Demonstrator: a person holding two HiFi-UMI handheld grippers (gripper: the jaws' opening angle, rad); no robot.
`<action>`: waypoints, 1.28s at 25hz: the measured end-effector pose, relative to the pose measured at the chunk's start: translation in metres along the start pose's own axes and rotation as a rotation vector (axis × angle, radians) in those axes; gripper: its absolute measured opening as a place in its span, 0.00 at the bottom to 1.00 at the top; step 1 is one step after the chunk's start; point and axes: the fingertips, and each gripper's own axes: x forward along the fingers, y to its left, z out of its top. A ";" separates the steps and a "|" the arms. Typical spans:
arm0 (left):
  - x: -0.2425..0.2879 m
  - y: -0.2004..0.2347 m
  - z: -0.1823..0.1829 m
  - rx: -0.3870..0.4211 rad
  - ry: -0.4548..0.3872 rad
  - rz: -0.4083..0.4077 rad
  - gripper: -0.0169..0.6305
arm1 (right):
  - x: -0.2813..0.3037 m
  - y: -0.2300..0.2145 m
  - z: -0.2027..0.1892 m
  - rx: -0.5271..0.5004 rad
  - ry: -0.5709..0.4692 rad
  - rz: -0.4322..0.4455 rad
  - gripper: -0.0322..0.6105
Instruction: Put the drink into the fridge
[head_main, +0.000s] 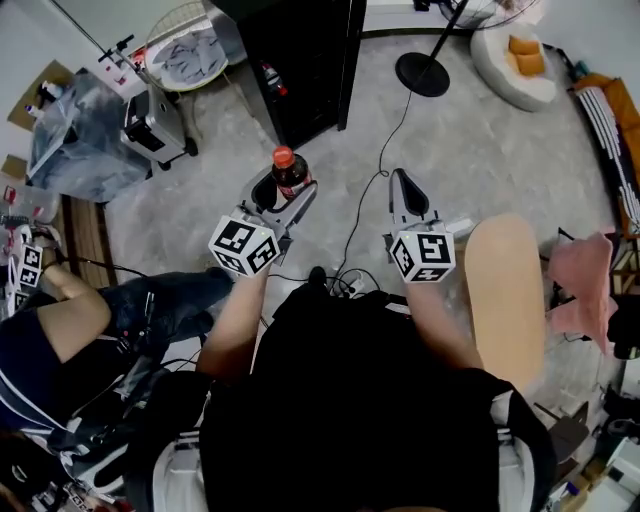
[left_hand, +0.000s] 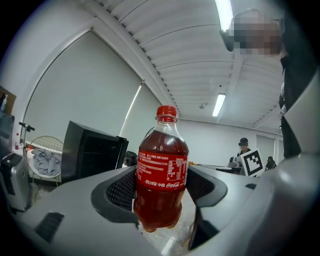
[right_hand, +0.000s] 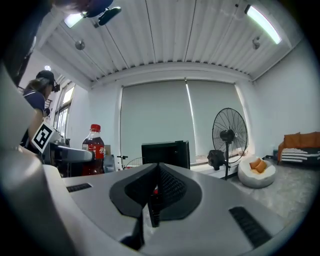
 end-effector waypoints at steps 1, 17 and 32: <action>0.006 0.009 0.002 -0.004 0.000 -0.009 0.52 | 0.010 0.002 0.002 0.003 -0.001 0.000 0.09; 0.189 0.137 0.044 -0.028 -0.039 0.059 0.52 | 0.212 -0.100 0.026 0.011 -0.033 0.117 0.09; 0.355 0.192 0.115 0.011 -0.113 0.213 0.52 | 0.387 -0.234 0.083 -0.038 -0.052 0.274 0.09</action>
